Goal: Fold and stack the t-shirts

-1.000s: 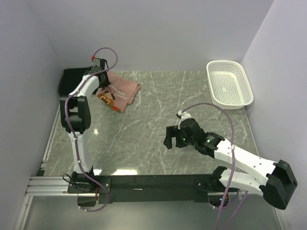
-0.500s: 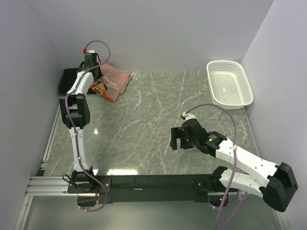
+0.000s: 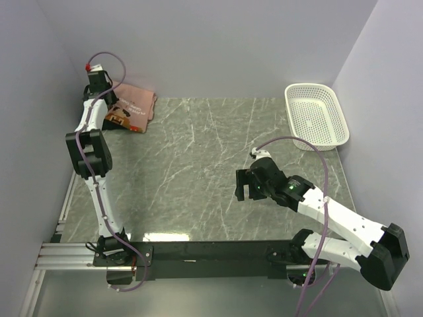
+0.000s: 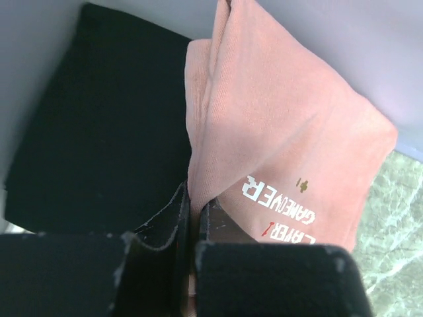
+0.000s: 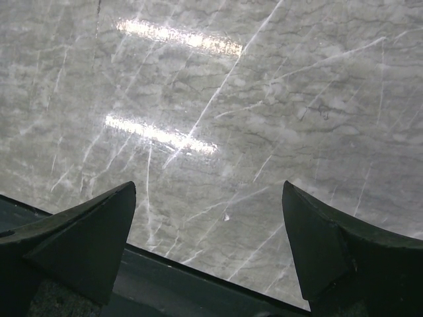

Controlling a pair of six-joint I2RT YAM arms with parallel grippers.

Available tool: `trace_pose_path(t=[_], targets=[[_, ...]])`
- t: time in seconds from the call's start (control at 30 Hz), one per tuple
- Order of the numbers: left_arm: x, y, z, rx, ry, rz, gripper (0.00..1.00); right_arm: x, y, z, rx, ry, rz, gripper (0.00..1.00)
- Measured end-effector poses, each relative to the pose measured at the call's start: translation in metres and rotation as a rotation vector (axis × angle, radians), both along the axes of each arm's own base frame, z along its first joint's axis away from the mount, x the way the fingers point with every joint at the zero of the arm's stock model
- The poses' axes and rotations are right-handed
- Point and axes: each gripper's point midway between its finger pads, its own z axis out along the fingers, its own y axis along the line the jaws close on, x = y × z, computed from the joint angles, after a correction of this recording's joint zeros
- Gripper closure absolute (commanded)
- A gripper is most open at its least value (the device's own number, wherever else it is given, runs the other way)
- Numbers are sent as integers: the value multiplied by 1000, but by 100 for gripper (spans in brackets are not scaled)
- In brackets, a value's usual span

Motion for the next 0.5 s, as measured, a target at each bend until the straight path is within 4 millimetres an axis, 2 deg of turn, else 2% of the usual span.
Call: trace_pose_path(t=[0.23, 0.5], targets=[[-1, 37, 17, -7, -50, 37, 99, -1, -3, -4, -20, 14, 0, 3], [-8, 79, 16, -34, -85, 129, 99, -2, -4, -10, -45, 31, 10, 3]])
